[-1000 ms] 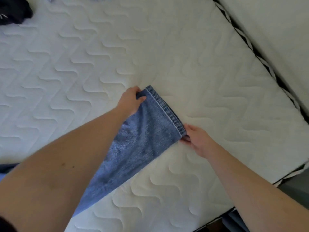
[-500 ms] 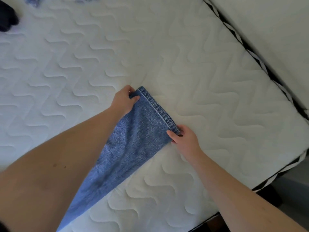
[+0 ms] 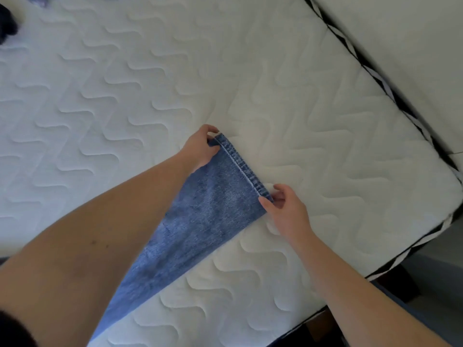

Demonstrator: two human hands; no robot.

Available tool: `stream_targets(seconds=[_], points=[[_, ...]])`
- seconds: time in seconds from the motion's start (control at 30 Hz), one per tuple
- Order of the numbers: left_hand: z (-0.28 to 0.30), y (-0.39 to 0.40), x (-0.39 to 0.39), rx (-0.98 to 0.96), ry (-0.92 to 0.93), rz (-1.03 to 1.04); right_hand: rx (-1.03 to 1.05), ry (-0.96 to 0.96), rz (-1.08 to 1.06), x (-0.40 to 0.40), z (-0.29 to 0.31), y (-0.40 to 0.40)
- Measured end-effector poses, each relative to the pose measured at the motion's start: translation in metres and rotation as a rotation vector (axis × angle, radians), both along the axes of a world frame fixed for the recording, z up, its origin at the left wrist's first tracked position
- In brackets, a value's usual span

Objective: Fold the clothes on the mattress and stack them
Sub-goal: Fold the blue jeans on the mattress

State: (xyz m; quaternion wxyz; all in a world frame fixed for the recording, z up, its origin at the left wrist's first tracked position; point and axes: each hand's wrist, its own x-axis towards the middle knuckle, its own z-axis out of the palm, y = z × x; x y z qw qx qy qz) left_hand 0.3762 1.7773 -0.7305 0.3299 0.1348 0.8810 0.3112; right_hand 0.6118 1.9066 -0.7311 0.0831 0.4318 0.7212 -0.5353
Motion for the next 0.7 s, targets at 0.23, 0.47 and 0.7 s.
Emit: stream_targets(seconds=[0.23,0.47,0.7], points=[[0.007,0.0,-0.015,-0.004,-0.052,-0.087,0.041,-0.094,0.234,-0.032,0.002,0.005],[0.002,-0.003,-0.007,0.029,0.017,-0.062,0.44,-0.267,0.33,-0.026,0.001,-0.007],[0.011,-0.052,-0.006,-0.355,0.053,-0.292,0.69,-0.229,0.231,-0.028,0.006,-0.026]])
